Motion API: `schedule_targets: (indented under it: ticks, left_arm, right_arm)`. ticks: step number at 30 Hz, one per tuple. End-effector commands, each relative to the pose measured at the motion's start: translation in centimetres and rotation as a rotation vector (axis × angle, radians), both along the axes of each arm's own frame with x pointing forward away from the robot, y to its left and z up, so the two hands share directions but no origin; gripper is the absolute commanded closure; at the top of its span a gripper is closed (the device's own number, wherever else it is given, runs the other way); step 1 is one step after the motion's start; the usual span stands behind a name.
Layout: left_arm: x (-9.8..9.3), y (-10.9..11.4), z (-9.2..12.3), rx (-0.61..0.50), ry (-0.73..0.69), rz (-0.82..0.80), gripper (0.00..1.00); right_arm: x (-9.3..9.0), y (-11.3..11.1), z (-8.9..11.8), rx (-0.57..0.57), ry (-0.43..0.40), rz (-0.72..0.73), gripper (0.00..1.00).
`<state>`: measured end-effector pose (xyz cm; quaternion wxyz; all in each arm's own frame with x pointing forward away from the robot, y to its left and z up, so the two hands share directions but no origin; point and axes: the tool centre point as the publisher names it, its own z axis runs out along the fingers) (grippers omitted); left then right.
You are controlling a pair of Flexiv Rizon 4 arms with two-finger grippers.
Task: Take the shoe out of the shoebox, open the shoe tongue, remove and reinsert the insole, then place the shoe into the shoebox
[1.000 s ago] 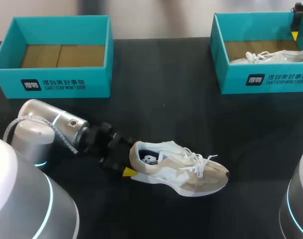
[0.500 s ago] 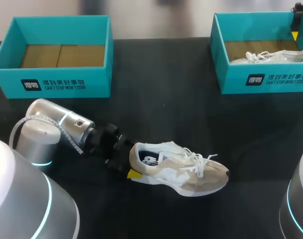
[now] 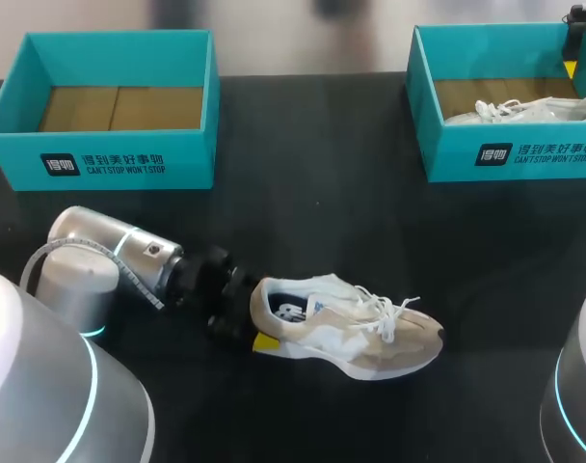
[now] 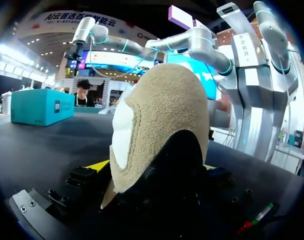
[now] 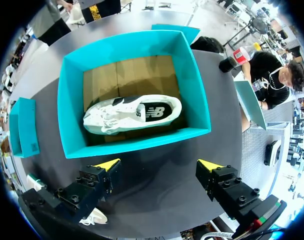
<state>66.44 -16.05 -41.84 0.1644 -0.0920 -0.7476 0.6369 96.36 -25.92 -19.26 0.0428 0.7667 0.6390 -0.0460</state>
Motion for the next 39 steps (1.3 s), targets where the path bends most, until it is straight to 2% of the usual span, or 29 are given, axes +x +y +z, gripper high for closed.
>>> schedule_targets:
  ticks: [1, 11, 20, 21, 22, 23, 39]
  left_arm:
    - [-0.7, -0.3, 0.3, 0.007, -0.006, 0.022, 0.0]
    - [-0.9, -1.6, -0.2, 0.006, 0.006, 0.054, 0.0]
    - [-0.7, -1.5, -0.5, -0.002, -0.002, 0.087, 0.0]
    - [-0.7, -1.4, -0.5, -0.004, -0.005, 0.091, 0.29]
    - [-0.7, -1.3, -0.4, -0.006, -0.01, 0.095, 0.68]
    - [-0.6, -1.3, -0.3, -0.006, -0.014, 0.098, 1.0]
    - [0.9, 0.8, -0.2, -0.02, -0.016, 0.201, 1.0]
  right_arm:
    - [0.0, 0.0, 0.0, -0.001, -0.001, 0.0, 0.0]
    - [0.0, 0.0, 0.0, -0.001, -0.001, 0.0, 0.0]
    - [0.0, 0.0, 0.0, -0.001, -0.001, 0.0, 0.0]
    - [0.0, 0.0, 0.0, -0.001, -0.001, 0.0, 0.0]
    - [0.0, 0.0, 0.0, -0.001, -0.001, 0.0, 0.0]
    - [0.0, 0.0, 0.0, -0.001, -0.001, 0.0, 0.0]
    - [0.0, 0.0, 0.0, -0.001, -0.001, 0.0, 0.0]
